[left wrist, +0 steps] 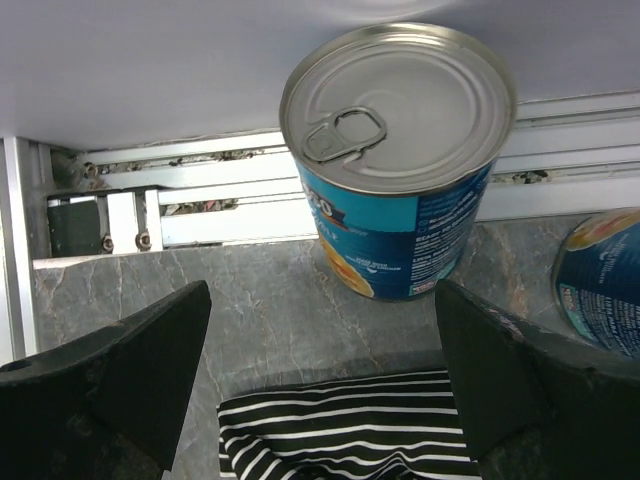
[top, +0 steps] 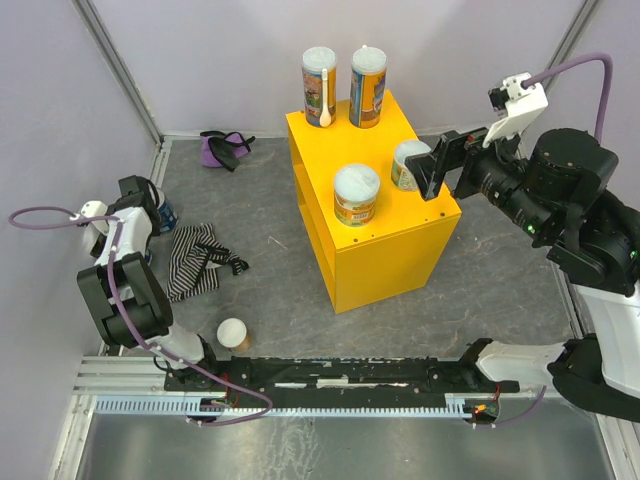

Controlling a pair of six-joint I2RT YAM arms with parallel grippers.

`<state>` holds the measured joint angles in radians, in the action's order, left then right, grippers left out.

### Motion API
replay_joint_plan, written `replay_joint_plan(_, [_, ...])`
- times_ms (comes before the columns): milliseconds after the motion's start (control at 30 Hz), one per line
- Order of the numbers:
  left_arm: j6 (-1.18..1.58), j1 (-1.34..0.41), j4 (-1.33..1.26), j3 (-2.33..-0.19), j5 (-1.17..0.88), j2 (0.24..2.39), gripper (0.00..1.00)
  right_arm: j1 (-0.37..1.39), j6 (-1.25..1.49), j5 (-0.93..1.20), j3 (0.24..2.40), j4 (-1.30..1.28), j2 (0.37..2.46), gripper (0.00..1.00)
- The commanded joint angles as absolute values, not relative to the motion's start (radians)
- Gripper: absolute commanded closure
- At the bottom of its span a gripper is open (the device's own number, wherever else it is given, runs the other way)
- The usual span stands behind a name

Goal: Place and organize the canned foods onto the counter

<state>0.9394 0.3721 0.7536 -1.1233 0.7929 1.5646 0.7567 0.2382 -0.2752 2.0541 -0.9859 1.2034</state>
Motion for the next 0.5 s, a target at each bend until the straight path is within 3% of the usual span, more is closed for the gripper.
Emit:
replay_joint_plan(0, [0.864, 0.376, 0.664, -1.139, 0.842, 1.562, 0.01, 0.762, 0.240, -0.282, 2.041, -0.908, 1.191, 0.01])
replay_joint_plan(467, [0.762, 0.382, 0.533, -1.095, 0.899, 1.576, 0.01, 0.841, 0.231, -0.288, 2.005, -0.856, 1.200, 0.01])
